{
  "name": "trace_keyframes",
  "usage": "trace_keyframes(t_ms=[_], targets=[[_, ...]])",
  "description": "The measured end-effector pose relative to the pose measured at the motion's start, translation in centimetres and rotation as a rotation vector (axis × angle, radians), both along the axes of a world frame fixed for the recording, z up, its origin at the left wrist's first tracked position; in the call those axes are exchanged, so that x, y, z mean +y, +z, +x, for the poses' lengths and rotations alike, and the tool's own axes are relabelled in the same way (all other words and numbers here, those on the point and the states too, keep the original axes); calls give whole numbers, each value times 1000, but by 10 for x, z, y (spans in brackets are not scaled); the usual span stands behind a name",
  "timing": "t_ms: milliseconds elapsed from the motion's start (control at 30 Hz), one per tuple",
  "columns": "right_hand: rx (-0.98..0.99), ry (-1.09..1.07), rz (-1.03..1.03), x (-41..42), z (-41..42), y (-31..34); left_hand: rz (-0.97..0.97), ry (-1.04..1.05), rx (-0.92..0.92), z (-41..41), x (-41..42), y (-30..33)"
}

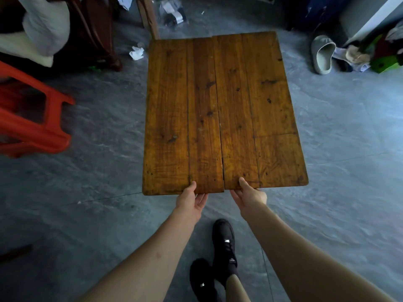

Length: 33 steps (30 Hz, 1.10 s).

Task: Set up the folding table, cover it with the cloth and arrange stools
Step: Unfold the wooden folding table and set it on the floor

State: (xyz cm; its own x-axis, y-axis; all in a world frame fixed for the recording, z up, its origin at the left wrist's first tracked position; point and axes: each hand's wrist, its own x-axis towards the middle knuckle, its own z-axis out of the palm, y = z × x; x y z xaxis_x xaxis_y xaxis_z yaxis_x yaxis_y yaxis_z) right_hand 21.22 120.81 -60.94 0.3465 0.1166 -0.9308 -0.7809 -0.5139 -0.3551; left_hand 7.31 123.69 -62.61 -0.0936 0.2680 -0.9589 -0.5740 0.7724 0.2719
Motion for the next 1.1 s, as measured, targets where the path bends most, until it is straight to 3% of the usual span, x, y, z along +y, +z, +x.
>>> trace_keyframes(t_ms=[233, 533, 667, 767, 833, 900, 967, 1033, 1100], targets=[[4, 39, -29, -47, 1, -9, -24, -7, -19, -2, -46, 0], [20, 135, 92, -90, 14, -9, 13, 56, -39, 10, -95, 4], [72, 60, 50, -103, 19, -7, 33, 71, -37, 16, -113, 2], [41, 151, 106, -111, 19, -11, 51, 72, -18, 16, -122, -1], [0, 195, 34, -112, 21, -13, 46, 18, 29, 15, -124, -4], [-54, 339, -16, -114, 22, -11, 6, -238, 137, 15, -127, -2], [-162, 705, -56, -120, 21, -2, 32, -757, 343, 13, -134, 6], [-443, 1169, -21, -130, 20, 6, 255, -1326, 599, 6, -141, 11], [-850, 1544, 74, -137, 24, 9, 614, -1726, 927, 2, -141, 21]])
